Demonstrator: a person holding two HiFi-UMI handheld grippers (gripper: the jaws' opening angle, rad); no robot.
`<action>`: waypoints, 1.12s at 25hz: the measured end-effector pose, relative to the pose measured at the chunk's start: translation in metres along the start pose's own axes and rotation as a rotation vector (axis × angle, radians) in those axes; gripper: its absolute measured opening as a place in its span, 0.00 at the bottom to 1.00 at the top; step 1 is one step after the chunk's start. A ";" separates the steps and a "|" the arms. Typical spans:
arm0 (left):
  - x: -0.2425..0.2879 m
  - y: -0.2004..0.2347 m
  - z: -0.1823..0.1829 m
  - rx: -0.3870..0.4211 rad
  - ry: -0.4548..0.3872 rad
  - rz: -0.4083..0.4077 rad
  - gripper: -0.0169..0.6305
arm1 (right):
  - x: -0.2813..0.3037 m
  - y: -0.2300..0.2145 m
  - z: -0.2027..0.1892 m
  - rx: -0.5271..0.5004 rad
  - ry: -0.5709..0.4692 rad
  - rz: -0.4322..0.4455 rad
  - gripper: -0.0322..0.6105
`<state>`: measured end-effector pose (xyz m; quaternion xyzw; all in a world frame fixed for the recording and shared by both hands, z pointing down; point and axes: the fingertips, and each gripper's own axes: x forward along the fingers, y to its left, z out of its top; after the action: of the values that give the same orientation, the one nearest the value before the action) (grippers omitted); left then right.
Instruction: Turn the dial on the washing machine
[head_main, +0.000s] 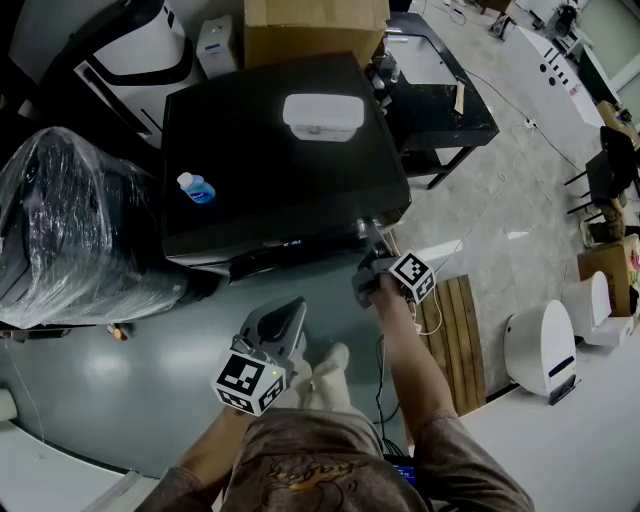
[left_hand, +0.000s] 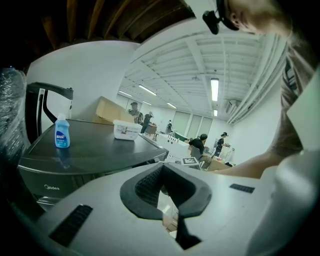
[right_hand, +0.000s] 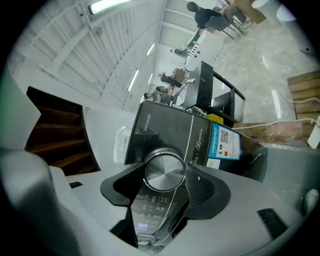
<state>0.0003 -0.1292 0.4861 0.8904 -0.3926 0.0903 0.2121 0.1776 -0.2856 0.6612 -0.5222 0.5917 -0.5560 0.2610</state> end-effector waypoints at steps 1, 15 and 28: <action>0.000 0.000 0.000 0.000 0.000 -0.001 0.01 | 0.000 -0.001 0.000 0.035 -0.006 0.004 0.45; -0.001 0.001 0.001 -0.004 0.002 -0.012 0.01 | -0.010 0.004 0.010 -0.030 -0.025 0.005 0.46; -0.004 -0.010 0.037 0.025 -0.052 -0.079 0.01 | -0.063 0.094 0.013 -0.374 0.016 0.084 0.46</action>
<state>0.0050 -0.1374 0.4486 0.9099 -0.3612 0.0635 0.1939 0.1787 -0.2487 0.5532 -0.5320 0.7080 -0.4291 0.1777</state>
